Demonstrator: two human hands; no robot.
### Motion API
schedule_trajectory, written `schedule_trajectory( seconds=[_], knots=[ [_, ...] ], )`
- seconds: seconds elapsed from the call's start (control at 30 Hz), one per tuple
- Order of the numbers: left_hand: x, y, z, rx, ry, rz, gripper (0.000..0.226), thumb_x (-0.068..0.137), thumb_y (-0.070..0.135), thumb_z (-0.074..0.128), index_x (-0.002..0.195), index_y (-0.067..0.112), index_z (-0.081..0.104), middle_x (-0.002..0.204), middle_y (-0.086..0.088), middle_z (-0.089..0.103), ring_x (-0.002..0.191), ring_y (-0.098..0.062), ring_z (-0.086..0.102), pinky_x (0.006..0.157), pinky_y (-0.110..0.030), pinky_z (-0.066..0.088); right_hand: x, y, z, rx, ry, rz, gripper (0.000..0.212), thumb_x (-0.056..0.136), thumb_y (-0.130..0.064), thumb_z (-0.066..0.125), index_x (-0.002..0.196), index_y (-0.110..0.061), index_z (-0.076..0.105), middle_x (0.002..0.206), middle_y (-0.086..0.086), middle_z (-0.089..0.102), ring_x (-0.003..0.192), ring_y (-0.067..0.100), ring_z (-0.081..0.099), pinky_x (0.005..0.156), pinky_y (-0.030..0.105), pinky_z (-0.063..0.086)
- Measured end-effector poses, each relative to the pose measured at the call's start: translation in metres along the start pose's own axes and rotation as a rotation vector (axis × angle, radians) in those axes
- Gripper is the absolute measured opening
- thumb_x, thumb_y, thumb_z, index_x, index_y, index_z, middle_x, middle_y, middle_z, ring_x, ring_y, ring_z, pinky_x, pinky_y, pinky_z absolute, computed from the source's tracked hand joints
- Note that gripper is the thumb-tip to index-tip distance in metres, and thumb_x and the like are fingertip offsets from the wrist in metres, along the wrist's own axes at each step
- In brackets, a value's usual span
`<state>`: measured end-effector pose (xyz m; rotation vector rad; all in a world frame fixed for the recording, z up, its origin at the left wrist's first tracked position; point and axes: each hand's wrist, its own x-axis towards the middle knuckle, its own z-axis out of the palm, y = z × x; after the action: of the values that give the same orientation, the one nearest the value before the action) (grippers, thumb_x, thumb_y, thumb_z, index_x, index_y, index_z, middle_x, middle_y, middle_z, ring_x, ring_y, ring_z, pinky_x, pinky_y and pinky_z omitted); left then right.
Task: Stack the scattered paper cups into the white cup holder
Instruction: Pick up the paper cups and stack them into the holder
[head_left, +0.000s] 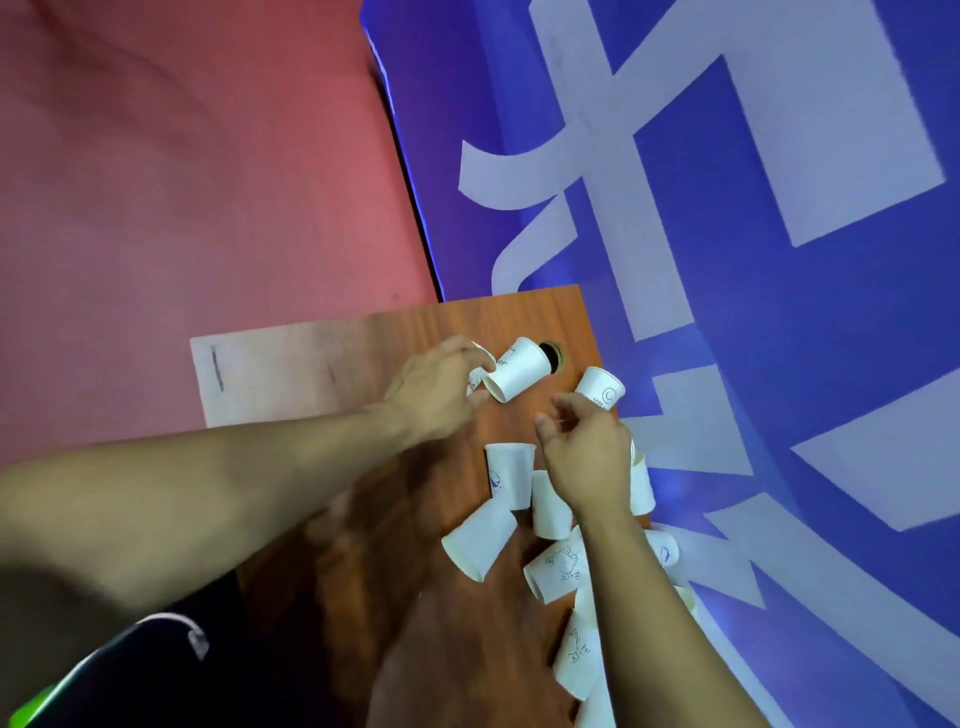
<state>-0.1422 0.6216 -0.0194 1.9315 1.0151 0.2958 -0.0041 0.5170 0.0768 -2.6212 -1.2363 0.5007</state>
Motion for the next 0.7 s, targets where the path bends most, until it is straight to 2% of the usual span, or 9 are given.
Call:
schedule_trajectory(
  seconds=[0.07, 0.17, 0.27, 0.37, 0.47, 0.53, 0.6, 0.7],
  knots=[
    [0.009, -0.007, 0.001, -0.001, -0.003, -0.025, 0.034, 0.087, 0.033, 0.062, 0.121, 0.03, 0.06, 0.131, 0.009, 0.047, 0.111, -0.021, 0.057, 0.09, -0.041, 0.05, 0.021, -0.003, 0.007, -0.004, -0.026, -0.006, 0.028, 0.087, -0.027, 0.066, 0.113, -0.019, 0.067, 0.093, -0.004, 0.069, 0.085, 0.017, 0.063, 0.072, 0.021, 0.039],
    [0.023, -0.012, 0.002, 0.067, 0.008, -0.059, 0.04, 0.089, 0.035, 0.063, 0.128, 0.032, 0.054, 0.139, 0.009, 0.039, 0.112, -0.018, 0.055, 0.086, -0.029, 0.039, 0.05, -0.004, 0.019, -0.001, -0.069, 0.004, 0.031, 0.086, -0.025, 0.066, 0.116, -0.017, 0.065, 0.09, -0.006, 0.065, 0.089, 0.017, 0.063, 0.076, 0.026, 0.045],
    [0.039, -0.018, 0.006, 0.091, 0.014, -0.088, 0.047, 0.087, 0.036, 0.065, 0.132, 0.034, 0.05, 0.143, 0.01, 0.035, 0.11, -0.016, 0.055, 0.08, -0.027, 0.033, 0.076, 0.002, 0.036, -0.01, -0.097, -0.007, 0.038, 0.086, -0.027, 0.066, 0.123, -0.017, 0.061, 0.11, 0.004, 0.066, 0.098, 0.023, 0.063, 0.085, 0.036, 0.05],
    [0.048, -0.028, 0.014, 0.143, -0.022, -0.094, 0.052, 0.086, 0.034, 0.066, 0.135, 0.033, 0.048, 0.141, 0.008, 0.039, 0.109, -0.019, 0.057, 0.081, -0.031, 0.037, 0.097, 0.009, 0.052, -0.018, -0.095, -0.008, 0.054, 0.085, -0.027, 0.069, 0.134, -0.016, 0.049, 0.134, 0.005, 0.052, 0.11, 0.026, 0.058, 0.09, 0.037, 0.045],
    [0.052, -0.038, 0.023, 0.198, -0.088, -0.121, 0.052, 0.086, 0.034, 0.068, 0.134, 0.035, 0.049, 0.136, 0.01, 0.046, 0.117, -0.022, 0.055, 0.089, -0.036, 0.041, 0.108, 0.017, 0.063, -0.015, -0.114, 0.024, 0.073, 0.083, -0.027, 0.072, 0.144, -0.014, 0.034, 0.146, 0.005, 0.039, 0.122, 0.026, 0.049, 0.095, 0.036, 0.041],
    [0.052, -0.043, 0.027, 0.209, -0.091, -0.123, 0.05, 0.084, 0.037, 0.071, 0.13, 0.036, 0.051, 0.133, 0.012, 0.05, 0.113, -0.021, 0.057, 0.088, -0.037, 0.043, 0.11, 0.022, 0.07, -0.01, -0.145, 0.032, 0.082, 0.081, -0.026, 0.074, 0.147, -0.013, 0.027, 0.148, 0.006, 0.036, 0.124, 0.027, 0.048, 0.096, 0.039, 0.042],
    [0.052, -0.047, 0.029, 0.215, -0.067, -0.117, 0.049, 0.082, 0.037, 0.073, 0.127, 0.034, 0.053, 0.129, 0.012, 0.053, 0.106, -0.021, 0.059, 0.086, -0.036, 0.044, 0.111, 0.025, 0.077, -0.044, -0.192, 0.037, 0.083, 0.081, -0.026, 0.074, 0.147, -0.013, 0.026, 0.146, 0.007, 0.037, 0.121, 0.03, 0.05, 0.093, 0.041, 0.044],
    [0.052, -0.045, 0.028, 0.223, -0.057, -0.098, 0.048, 0.08, 0.037, 0.075, 0.123, 0.031, 0.055, 0.12, 0.009, 0.055, 0.098, -0.021, 0.06, 0.081, -0.035, 0.045, 0.108, 0.03, 0.083, -0.055, -0.208, 0.049, 0.065, 0.083, -0.026, 0.072, 0.138, -0.016, 0.039, 0.13, 0.008, 0.046, 0.113, 0.029, 0.053, 0.087, 0.039, 0.044]
  ],
)
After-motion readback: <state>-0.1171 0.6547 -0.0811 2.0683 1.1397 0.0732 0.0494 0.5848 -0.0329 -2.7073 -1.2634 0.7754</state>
